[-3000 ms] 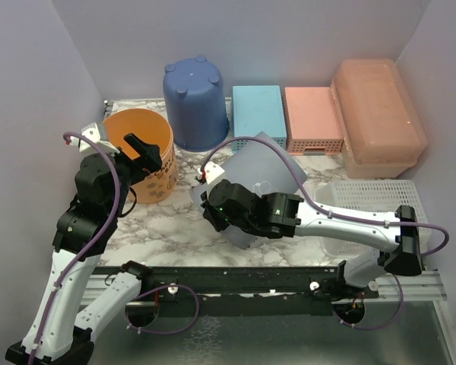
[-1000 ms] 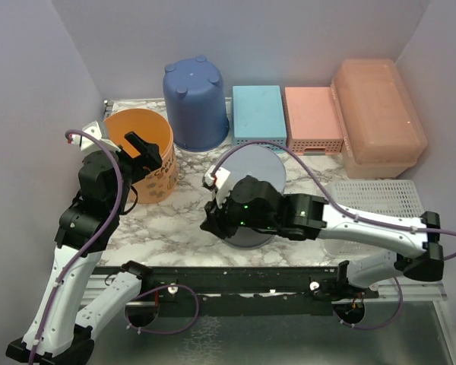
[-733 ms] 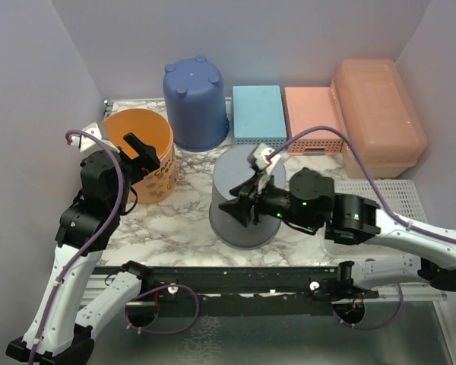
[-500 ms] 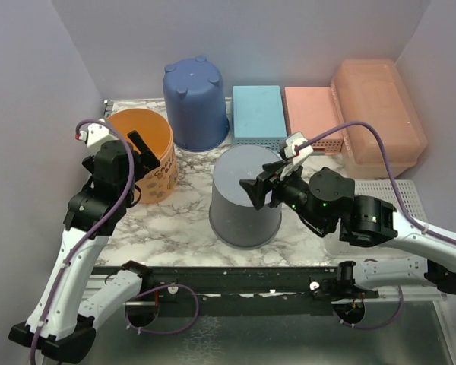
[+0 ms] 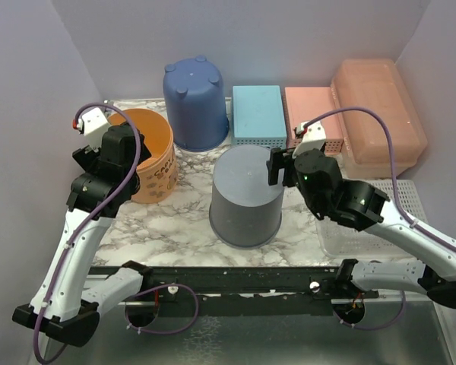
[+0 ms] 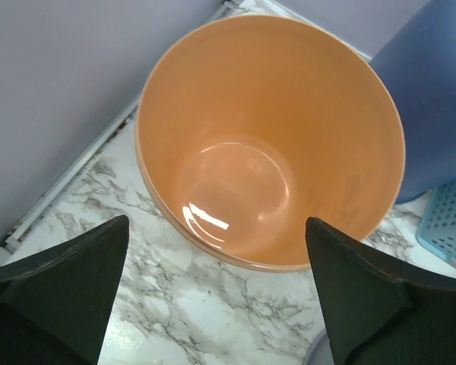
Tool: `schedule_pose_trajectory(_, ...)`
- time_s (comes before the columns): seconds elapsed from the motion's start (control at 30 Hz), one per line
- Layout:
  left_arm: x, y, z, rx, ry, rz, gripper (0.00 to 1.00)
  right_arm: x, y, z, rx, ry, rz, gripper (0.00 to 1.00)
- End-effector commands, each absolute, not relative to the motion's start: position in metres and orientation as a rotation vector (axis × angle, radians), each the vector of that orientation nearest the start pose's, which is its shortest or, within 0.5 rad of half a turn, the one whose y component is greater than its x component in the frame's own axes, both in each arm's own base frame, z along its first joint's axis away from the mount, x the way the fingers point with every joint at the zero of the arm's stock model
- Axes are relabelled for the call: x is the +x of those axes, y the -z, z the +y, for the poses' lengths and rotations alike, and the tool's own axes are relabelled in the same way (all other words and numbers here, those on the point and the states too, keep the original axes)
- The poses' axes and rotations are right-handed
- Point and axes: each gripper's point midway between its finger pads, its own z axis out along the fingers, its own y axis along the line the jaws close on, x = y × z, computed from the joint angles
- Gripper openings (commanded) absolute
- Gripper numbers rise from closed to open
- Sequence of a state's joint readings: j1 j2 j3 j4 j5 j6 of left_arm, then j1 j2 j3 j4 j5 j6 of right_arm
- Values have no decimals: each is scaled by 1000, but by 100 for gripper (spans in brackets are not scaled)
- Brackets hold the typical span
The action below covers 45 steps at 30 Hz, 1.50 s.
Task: Turn the large container upside down
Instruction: Move the container to the center of the board.
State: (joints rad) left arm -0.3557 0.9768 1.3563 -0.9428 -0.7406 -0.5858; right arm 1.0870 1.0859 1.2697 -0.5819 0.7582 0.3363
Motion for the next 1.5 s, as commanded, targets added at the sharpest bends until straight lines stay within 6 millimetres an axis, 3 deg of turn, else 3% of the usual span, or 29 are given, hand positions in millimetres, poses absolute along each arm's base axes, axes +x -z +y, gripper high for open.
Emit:
schedule_pose_trajectory(0.0, 258, -329, 35, -660, -375, 1881, 99, 247, -326, 214, -141, -362, 1937, 83)
schedule_pose_trajectory(0.23, 271, -304, 70, -737, -360, 1941, 99, 253, -308, 218, -117, -543, 2027, 84)
schedule_pose_trajectory(0.4, 272, -283, 100, -832, -368, 1973, 99, 250, -303, 216, -124, -550, 2033, 84)
schedule_pose_trajectory(0.57, 282, -266, 107, -866, -301, 1985, 98, 248, -296, 214, -126, -559, 2049, 84)
schedule_pose_trajectory(0.77, 295, -266, 112, -873, -257, 1958, 88, 251, -296, 202, -112, -570, 2051, 85)
schedule_pose_trajectory(1.0, 303, -246, 116, -878, -257, 1993, 79, 253, -292, 209, -130, -633, 2067, 85)
schedule_pose_trajectory(1.2, 309, -228, 111, -851, -199, 2038, 65, 258, -278, 208, -74, -669, 2093, 85)
schedule_pose_trajectory(1.3, 306, -225, 113, -858, -209, 2042, 49, 258, -271, 208, -20, -701, 2105, 84)
schedule_pose_trajectory(1.47, 288, -233, 128, -885, -331, 2004, 26, 247, -270, 225, -48, -834, 2117, 84)
